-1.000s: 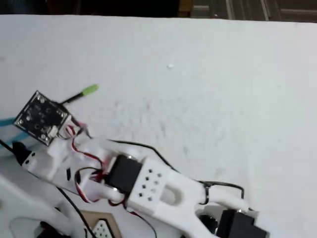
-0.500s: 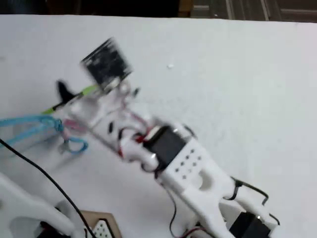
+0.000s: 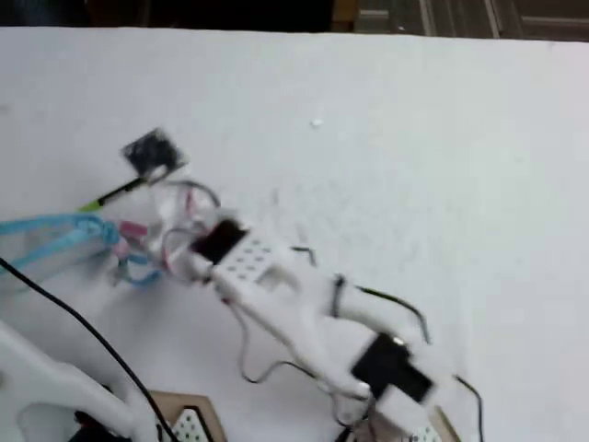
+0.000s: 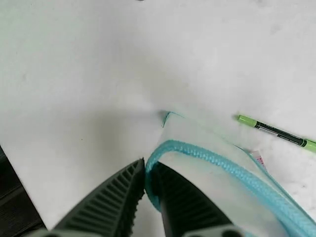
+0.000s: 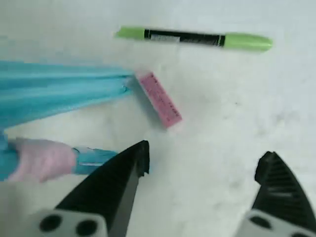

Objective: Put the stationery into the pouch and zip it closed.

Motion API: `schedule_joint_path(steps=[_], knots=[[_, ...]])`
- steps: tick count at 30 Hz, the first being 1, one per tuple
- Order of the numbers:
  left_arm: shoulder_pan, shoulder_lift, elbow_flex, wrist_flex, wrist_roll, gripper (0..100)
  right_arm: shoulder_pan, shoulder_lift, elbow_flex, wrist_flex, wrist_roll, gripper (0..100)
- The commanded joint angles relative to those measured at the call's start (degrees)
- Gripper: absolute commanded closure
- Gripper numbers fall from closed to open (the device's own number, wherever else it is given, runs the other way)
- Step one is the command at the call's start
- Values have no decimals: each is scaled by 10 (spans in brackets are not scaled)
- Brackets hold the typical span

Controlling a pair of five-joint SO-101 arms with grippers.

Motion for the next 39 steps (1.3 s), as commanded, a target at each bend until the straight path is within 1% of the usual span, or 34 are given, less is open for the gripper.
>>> schedule_joint_path(steps=[1,5,11,13,17,18,20,21,23,27,30,33,34,36,39], knots=[[4,6,1,1,-3,978,-40,80,-71,15,-28,665],[4,6,1,1,-3,978,-51,176,-143,22,-80,665],[3,6,1,1,-3,978,-45,290,-245,28,-91,678],[3,6,1,1,-3,978,-44,313,-275,55,-90,747],[3,6,1,1,-3,978,-25,330,-331,127,-82,985],[3,6,1,1,-3,978,-15,330,-343,147,-72,983],[3,6,1,1,-3,978,11,329,-369,189,-63,935],[3,6,1,1,-3,978,25,328,-386,215,-61,940],[3,6,1,1,-3,978,55,328,-428,273,-51,981],[3,7,1,1,-3,978,104,329,-502,385,-8,982],[4,7,1,1,-3,978,126,329,-549,442,36,981],[4,7,1,1,-3,978,125,334,-587,451,116,981],[4,7,1,1,-3,978,117,335,-595,444,152,981],[4,7,1,1,-3,978,101,335,-599,414,200,964],[4,7,1,1,-3,978,72,335,-599,361,207,860]])
